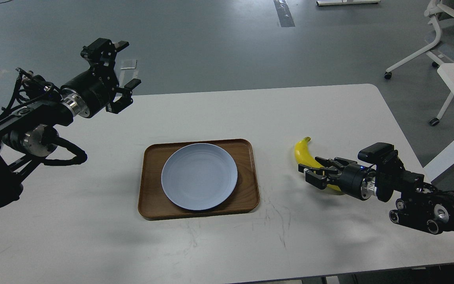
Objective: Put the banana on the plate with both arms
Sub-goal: 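Close the right gripper around the middle of the banana, then lift the banana and carry it over the plate with the right gripper, then lower the banana onto the plate and open the right gripper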
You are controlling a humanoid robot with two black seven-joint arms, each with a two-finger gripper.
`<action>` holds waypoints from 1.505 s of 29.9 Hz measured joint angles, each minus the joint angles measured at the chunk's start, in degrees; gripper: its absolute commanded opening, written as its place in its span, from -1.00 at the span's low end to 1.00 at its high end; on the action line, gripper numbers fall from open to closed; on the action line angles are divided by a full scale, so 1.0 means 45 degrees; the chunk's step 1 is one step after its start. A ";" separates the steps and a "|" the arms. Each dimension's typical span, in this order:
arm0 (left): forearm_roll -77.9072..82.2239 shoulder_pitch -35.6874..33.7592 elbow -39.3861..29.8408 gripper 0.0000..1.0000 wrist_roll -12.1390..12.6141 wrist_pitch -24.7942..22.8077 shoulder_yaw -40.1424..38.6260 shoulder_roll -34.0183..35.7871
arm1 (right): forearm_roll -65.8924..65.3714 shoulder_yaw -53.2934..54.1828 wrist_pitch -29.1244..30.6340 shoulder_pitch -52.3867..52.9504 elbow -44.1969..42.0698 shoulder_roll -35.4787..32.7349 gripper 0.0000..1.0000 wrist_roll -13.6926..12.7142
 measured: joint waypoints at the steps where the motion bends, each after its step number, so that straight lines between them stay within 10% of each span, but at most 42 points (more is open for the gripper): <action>1: 0.0002 -0.0005 -0.0005 0.96 0.0000 0.0000 0.0000 0.0009 | 0.0003 -0.0094 0.0000 0.0013 0.0000 0.0000 -1.00 0.0000; 19: 0.0006 -0.0003 -0.0052 0.96 -0.0001 0.0014 0.0025 0.0017 | 0.0078 0.0826 -0.0591 0.2516 0.3115 -0.0533 -1.00 0.0083; 33: 0.0006 -0.0008 -0.0063 0.96 -0.0001 0.0028 -0.0004 0.0116 | 0.0210 -0.0973 -0.0428 0.3243 0.2166 0.4315 -1.00 -0.0798; 45: -0.0014 -0.0030 -0.0111 0.96 -0.0009 0.0013 -0.0193 0.0445 | 0.0269 -0.1257 -0.0424 0.2997 0.1317 0.5346 -1.00 -0.0920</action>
